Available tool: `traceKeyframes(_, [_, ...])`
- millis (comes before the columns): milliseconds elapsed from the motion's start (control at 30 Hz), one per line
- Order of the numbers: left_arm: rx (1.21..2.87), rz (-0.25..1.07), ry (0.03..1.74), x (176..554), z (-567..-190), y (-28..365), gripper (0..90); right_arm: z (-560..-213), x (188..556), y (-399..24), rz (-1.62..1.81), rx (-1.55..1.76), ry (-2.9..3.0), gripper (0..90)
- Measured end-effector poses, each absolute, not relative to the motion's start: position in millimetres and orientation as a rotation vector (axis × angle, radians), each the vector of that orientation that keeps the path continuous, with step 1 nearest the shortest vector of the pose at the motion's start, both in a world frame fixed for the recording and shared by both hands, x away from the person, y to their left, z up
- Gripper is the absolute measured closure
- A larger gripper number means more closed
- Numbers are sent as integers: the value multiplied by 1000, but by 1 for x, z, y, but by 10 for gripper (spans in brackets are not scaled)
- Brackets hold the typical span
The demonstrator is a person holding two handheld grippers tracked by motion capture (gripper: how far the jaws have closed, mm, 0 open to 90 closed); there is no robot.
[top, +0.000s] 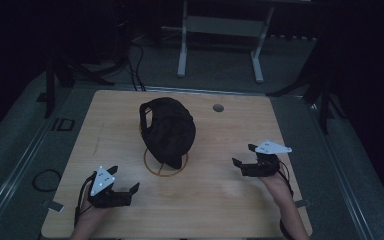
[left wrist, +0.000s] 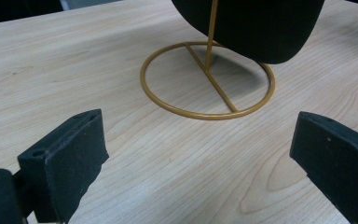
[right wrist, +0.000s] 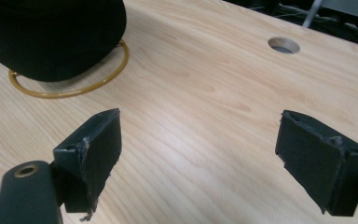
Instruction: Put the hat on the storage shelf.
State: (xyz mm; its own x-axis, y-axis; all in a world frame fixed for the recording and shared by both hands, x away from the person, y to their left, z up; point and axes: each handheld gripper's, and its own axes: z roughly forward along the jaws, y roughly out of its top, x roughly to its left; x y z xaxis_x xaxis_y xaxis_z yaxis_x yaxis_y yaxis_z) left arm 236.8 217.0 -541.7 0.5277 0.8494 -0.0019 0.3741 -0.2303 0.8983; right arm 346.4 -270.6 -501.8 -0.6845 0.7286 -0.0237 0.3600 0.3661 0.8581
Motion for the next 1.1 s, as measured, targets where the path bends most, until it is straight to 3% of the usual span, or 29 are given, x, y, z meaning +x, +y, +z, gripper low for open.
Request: traceKeyframes(1100, [1810,650,1062,237,-542,221,38,-553,292,-358,1096,1278,1947,140])
